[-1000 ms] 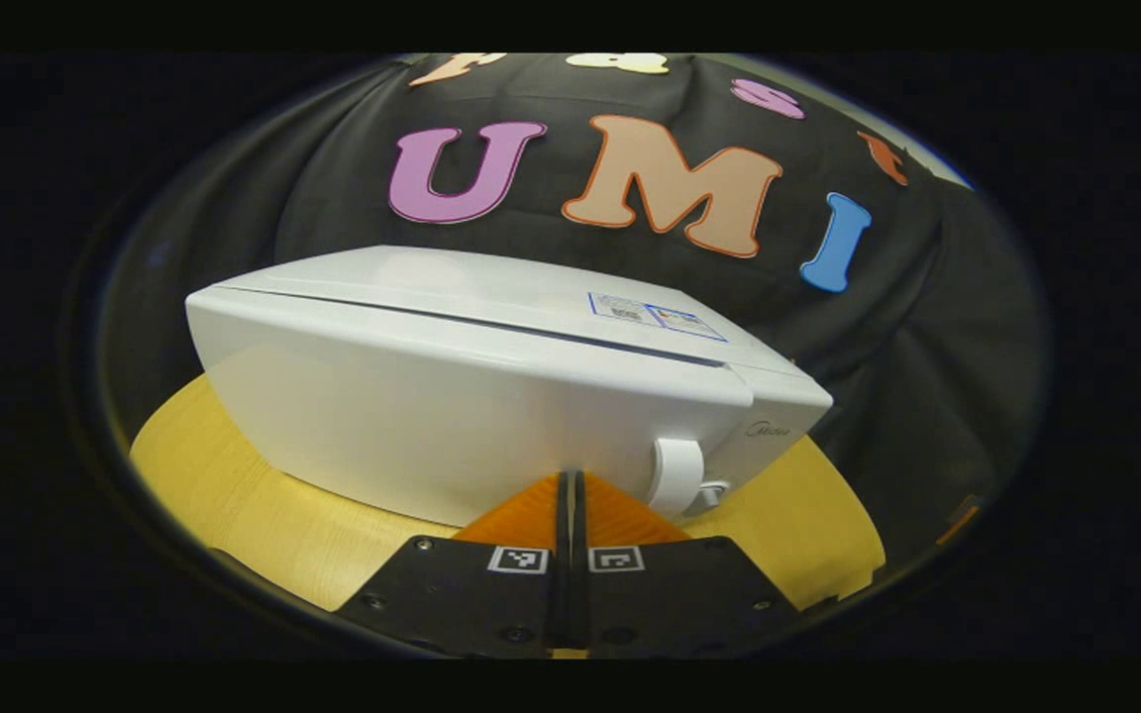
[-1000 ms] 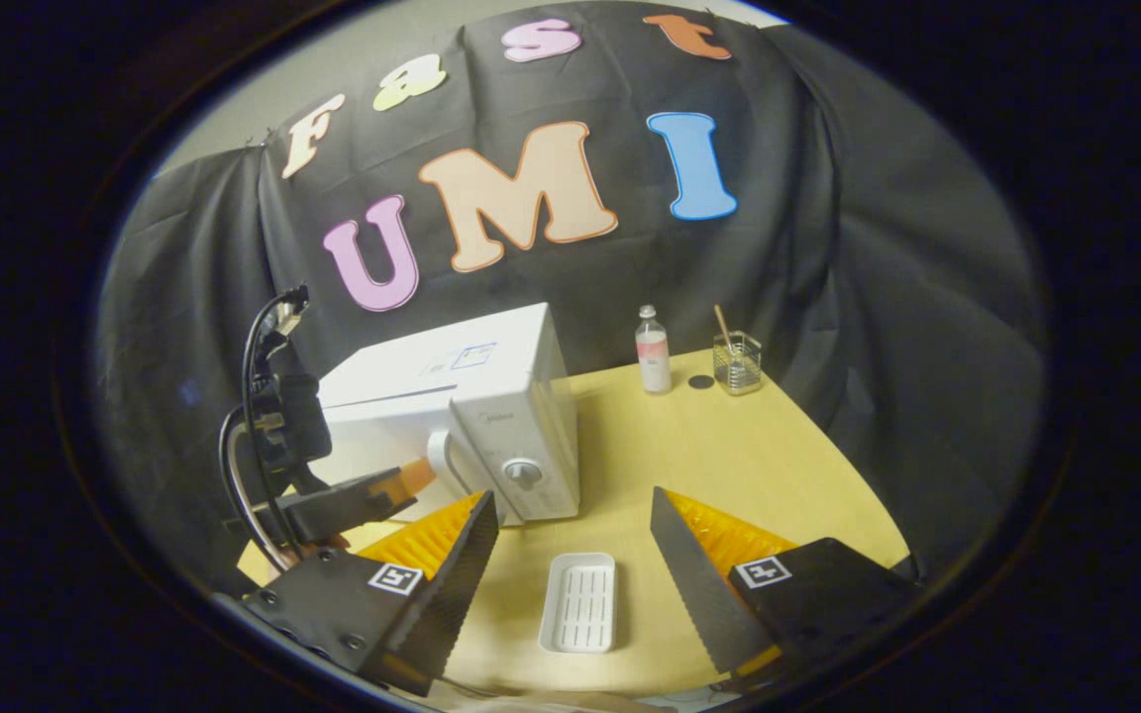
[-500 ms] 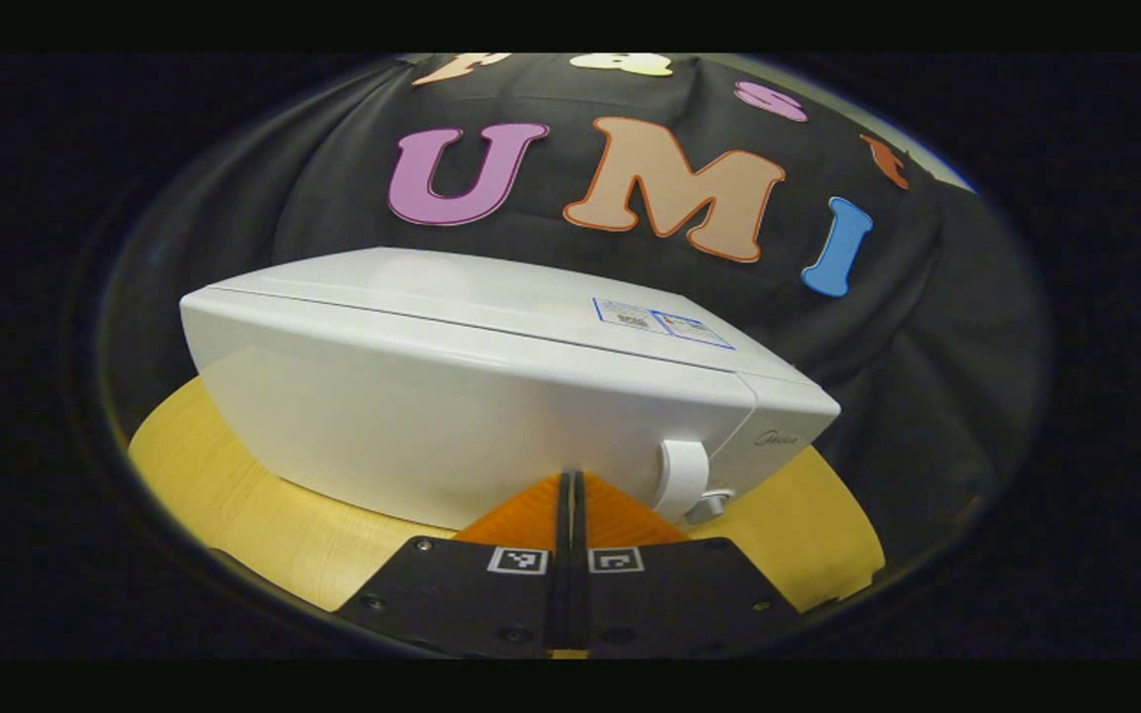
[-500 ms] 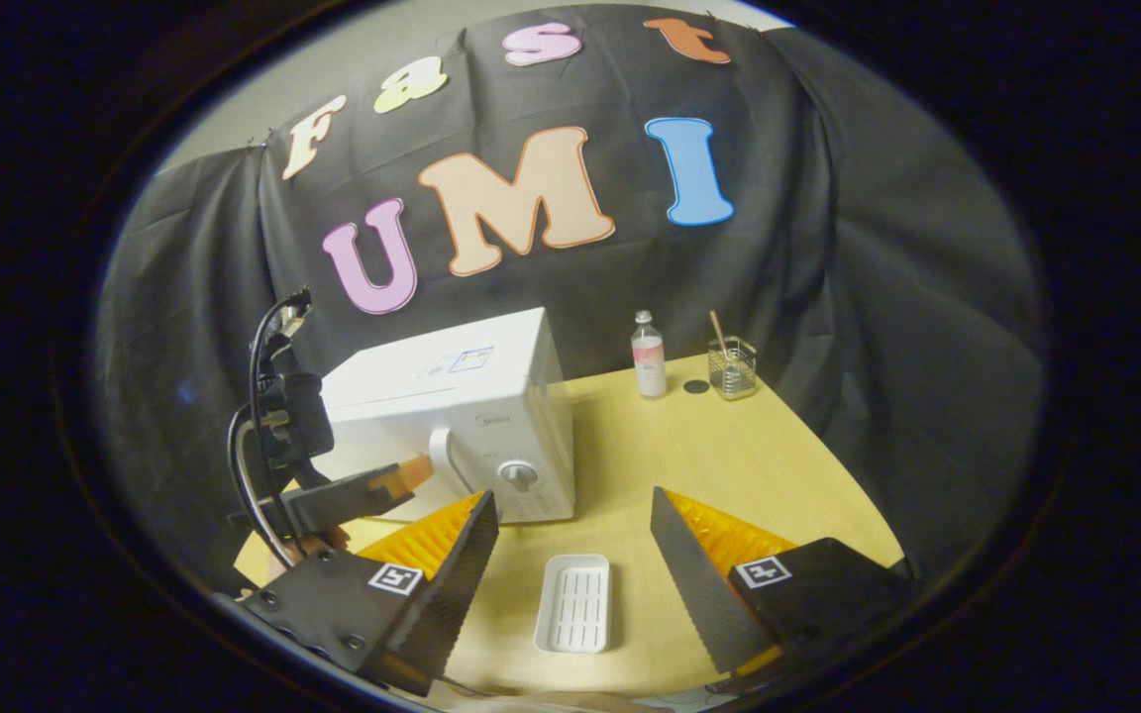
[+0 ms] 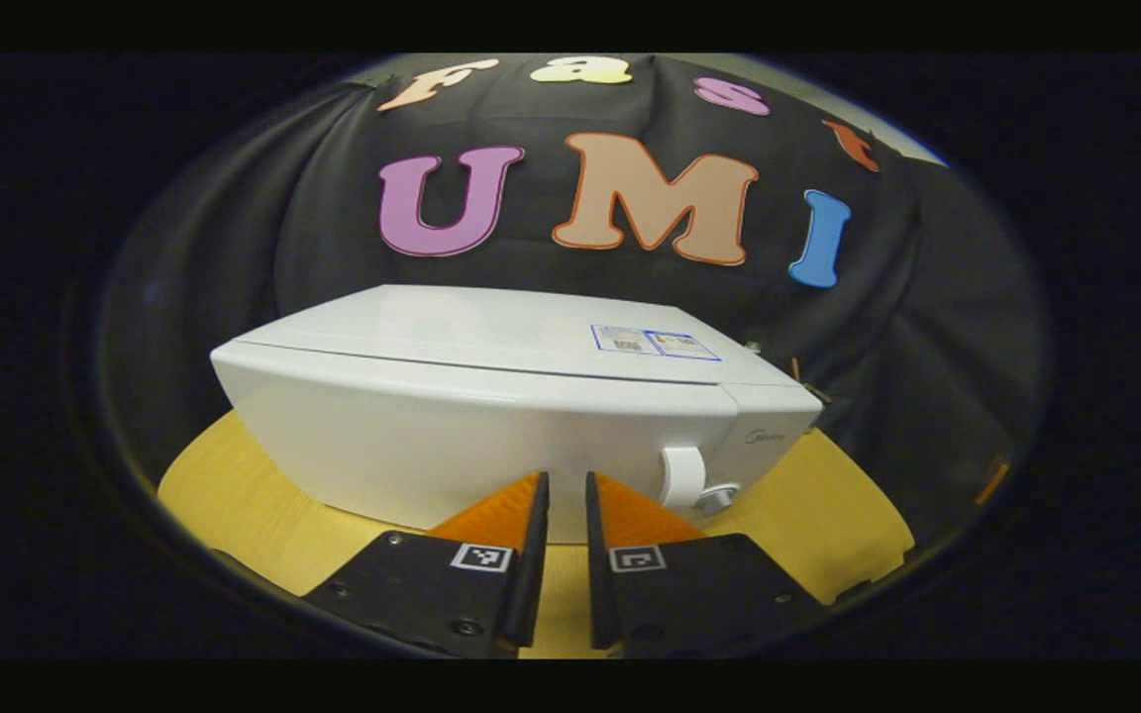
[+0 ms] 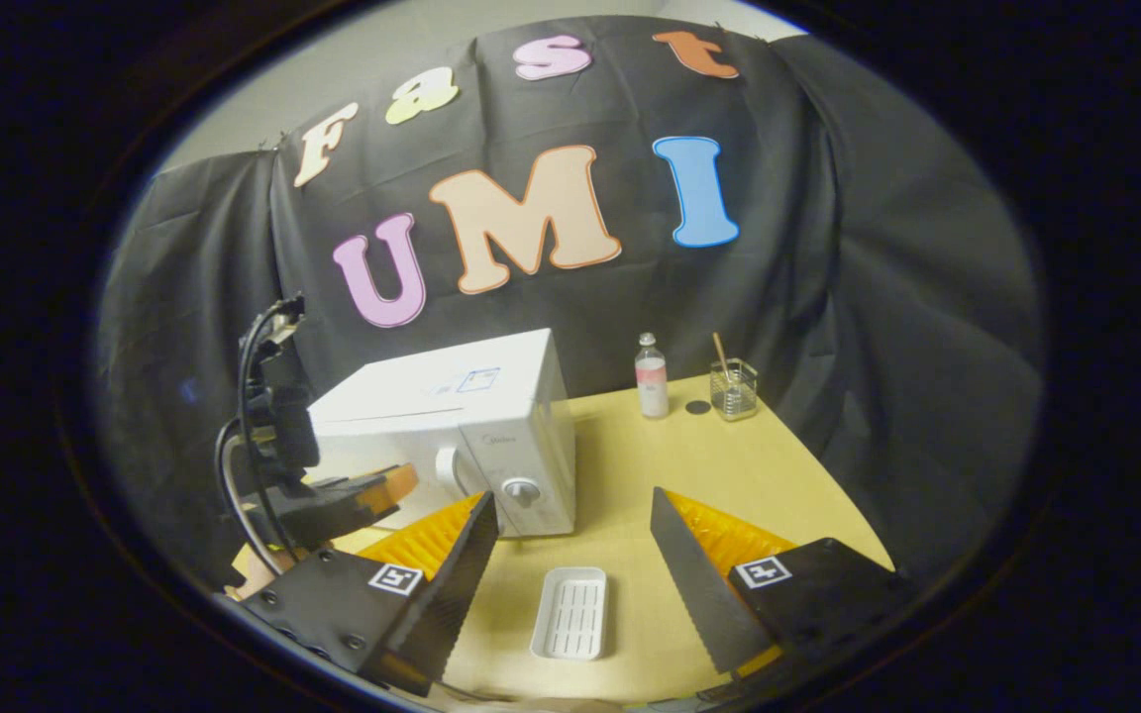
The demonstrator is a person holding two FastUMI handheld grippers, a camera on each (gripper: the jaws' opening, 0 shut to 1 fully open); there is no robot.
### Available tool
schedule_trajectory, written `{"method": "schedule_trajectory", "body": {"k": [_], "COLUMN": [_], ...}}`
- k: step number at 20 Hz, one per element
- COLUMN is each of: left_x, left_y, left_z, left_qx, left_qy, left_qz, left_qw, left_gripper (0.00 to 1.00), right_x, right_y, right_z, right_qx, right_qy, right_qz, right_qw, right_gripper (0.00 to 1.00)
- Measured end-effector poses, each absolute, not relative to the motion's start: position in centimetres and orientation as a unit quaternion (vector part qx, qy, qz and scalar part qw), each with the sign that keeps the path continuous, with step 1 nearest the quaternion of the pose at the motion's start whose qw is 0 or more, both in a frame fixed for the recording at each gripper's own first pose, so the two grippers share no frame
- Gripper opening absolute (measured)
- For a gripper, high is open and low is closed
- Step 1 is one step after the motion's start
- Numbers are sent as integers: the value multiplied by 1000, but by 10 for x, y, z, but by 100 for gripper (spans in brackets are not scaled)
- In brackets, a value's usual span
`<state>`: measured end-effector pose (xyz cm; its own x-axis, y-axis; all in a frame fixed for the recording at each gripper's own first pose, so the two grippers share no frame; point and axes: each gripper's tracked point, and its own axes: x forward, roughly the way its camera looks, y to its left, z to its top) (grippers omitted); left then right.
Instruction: Open the microwave oven with the left hand, put the food in, and close the microwave oven.
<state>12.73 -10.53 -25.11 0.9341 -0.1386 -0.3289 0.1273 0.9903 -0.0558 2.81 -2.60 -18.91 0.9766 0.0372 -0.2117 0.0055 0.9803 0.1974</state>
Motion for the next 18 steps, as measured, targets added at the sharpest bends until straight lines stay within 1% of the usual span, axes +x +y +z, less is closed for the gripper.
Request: {"method": "schedule_trajectory", "body": {"k": [2, 5, 6, 9, 11, 12, 13, 14, 18], "left_x": [108, 87, 80, 67, 58, 56, 51, 44, 33], "left_y": [-105, -91, -85, -67, -52, -50, -45, -40, -34], "left_z": [-240, -215, -207, -178, -148, -136, -129, -115, -76], "left_qx": [-33, -48, -49, -50, -59, -63, -65, -61, -48], "left_qy": [157, 136, 132, 111, 74, 61, 51, 45, 9], "left_qz": [-76, -65, -59, -36, -11, -5, 2, 9, 18], "left_qw": [984, 987, 988, 992, 995, 996, 997, 997, 999], "left_gripper": [29, 29, 25, 43, 75, 96, 99, 96, 96], "right_x": [31, 34, 35, 41, 46, 48, 49, 49, 51], "right_y": [-21, -16, -14, -4, -1, 1, 2, 5, 11], "right_z": [-186, -179, -174, -152, -133, -123, -113, -104, -78], "right_qx": [102, 91, 86, 82, 74, 69, 64, 60, 39], "right_qy": [108, 105, 101, 82, 64, 54, 45, 35, 3], "right_qz": [17, 29, 32, 50, 56, 59, 62, 67, 79], "right_qw": [989, 990, 991, 992, 994, 994, 995, 995, 996], "right_gripper": [92, 92, 92, 92, 92, 92, 92, 91, 92]}}
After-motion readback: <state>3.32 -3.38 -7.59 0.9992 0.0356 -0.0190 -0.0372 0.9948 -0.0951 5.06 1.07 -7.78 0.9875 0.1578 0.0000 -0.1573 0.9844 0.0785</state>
